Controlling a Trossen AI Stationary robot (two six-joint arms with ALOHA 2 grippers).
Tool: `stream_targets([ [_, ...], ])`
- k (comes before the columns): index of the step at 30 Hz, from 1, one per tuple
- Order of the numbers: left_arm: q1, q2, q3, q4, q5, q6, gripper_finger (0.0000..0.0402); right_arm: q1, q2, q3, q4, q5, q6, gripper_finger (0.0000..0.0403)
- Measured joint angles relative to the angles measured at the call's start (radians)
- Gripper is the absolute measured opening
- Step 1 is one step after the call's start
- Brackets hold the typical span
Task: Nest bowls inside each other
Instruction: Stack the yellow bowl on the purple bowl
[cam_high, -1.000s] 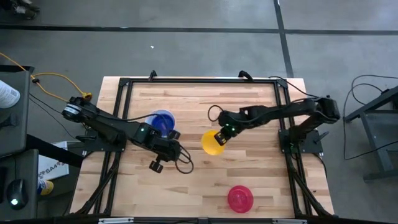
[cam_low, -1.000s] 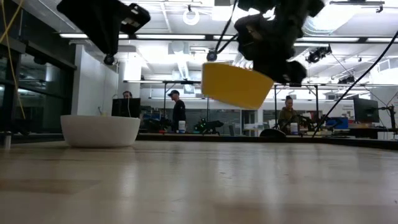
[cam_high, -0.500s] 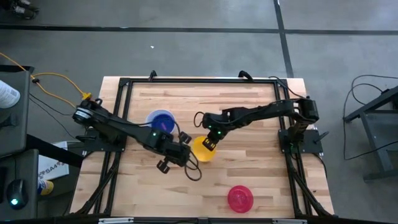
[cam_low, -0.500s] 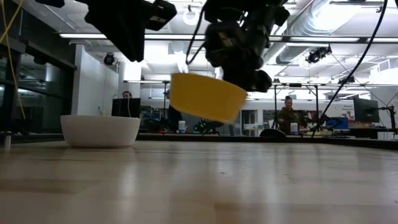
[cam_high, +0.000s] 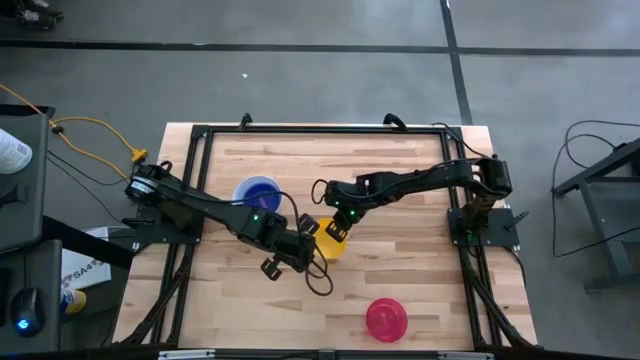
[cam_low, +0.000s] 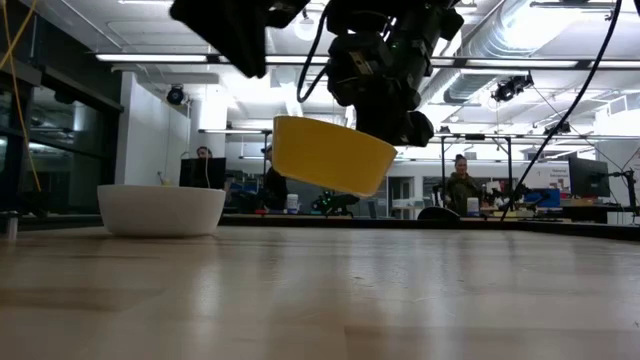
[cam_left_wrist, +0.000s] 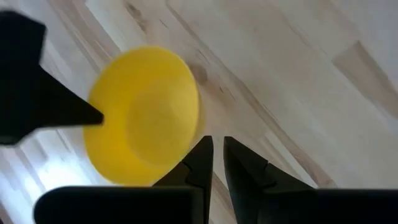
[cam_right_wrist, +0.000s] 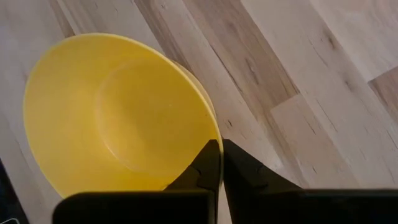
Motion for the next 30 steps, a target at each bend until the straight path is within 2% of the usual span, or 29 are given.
stream_targets([
  [10,0.0,0.0,0.0,0.027,-0.024,-0.026,0.0038,0.001,0.0,0.0,0.001,-0.01,-0.013,0.0003],
  [30,0.04,0.042,-0.002,-0.01,0.081,-0.021,0.0038,0.001,0.0,0.0,0.005,-0.013,-0.021,0.0003],
])
